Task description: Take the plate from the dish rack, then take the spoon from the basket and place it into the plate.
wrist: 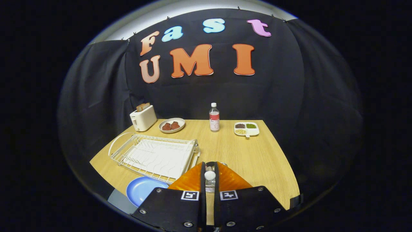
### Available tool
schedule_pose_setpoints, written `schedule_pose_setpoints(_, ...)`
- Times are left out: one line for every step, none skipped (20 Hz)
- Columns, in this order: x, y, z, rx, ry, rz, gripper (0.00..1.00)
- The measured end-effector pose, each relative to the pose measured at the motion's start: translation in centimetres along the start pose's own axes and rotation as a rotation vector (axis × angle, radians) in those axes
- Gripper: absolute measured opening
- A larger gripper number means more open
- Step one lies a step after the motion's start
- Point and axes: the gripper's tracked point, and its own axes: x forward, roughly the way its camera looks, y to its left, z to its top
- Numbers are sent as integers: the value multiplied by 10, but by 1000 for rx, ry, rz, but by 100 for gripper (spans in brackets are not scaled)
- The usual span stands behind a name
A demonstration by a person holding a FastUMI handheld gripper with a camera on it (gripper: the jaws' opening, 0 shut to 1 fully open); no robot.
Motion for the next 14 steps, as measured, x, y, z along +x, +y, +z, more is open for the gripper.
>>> schedule_pose_setpoints(-4, 7, 2, 9, 1, 30, 9)
schedule_pose_setpoints(-8, 15, 2, 19, 0, 59, 9)
schedule_pose_setpoints(-11, 23, 2, 26, 3, 90, 9)
schedule_pose_setpoints(-13, 30, 3, 30, 3, 114, 9)
schedule_pose_setpoints(-14, 39, 1, 29, 7, 140, 9)
schedule_pose_setpoints(-16, 47, -3, 28, 12, 163, 9)
schedule_pose_setpoints(-17, 56, -7, 25, 23, 188, 9)
schedule_pose_setpoints(-17, 65, -13, 22, 32, 209, 9)
schedule_pose_setpoints(-15, 74, -17, 19, 43, 232, 9)
schedule_pose_setpoints(-15, 83, -23, 15, 54, 253, 9)
schedule_pose_setpoints(-12, 92, -29, 7, 64, 270, 9)
schedule_pose_setpoints(-12, 100, -34, -4, 72, 290, 9)
schedule_pose_setpoints(-11, 110, -41, -13, 87, 312, 9)
schedule_pose_setpoints(-8, 119, -49, -21, 101, 336, 9)
